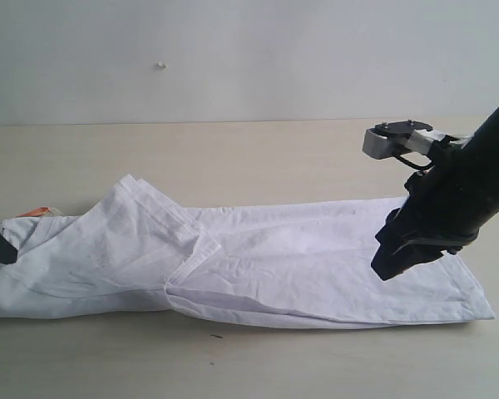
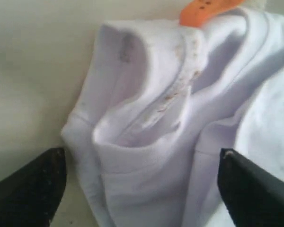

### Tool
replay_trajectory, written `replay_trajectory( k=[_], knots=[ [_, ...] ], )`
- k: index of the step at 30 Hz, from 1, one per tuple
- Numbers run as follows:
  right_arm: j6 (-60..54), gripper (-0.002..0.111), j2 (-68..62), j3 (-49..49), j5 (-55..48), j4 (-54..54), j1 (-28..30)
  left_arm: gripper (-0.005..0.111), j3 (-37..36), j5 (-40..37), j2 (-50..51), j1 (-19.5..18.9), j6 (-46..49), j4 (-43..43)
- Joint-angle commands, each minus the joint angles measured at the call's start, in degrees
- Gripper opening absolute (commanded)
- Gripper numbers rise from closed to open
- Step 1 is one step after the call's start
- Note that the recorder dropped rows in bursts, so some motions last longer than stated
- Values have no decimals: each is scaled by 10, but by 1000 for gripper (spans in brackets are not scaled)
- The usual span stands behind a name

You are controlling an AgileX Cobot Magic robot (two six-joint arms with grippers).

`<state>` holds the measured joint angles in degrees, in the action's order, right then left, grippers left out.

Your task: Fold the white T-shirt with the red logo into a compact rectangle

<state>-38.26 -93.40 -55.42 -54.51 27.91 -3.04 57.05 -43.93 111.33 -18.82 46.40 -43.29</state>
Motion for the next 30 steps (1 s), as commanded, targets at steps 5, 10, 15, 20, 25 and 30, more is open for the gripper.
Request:
replay_trajectory(
  k=[5, 10, 15, 20, 25, 30],
  knots=[
    [-7, 33, 6, 1, -2, 5, 0, 84, -2, -77, 21, -1, 122, -99],
    [-7, 33, 6, 1, -2, 5, 0, 84, -2, -82, 21, 0, 122, -97],
    [-7, 33, 6, 1, -2, 5, 0, 76, -2, -81, 21, 1, 122, -97],
    [-7, 33, 6, 1, 1, 5, 0, 31, -2, -52, 21, 1, 122, -122],
    [-7, 33, 6, 1, 1, 5, 0, 1, -2, -46, 21, 1, 122, -161],
    [-7, 33, 6, 1, 0, 4, 0, 1, -2, -20, 12, -2, 90, -175]
  ],
)
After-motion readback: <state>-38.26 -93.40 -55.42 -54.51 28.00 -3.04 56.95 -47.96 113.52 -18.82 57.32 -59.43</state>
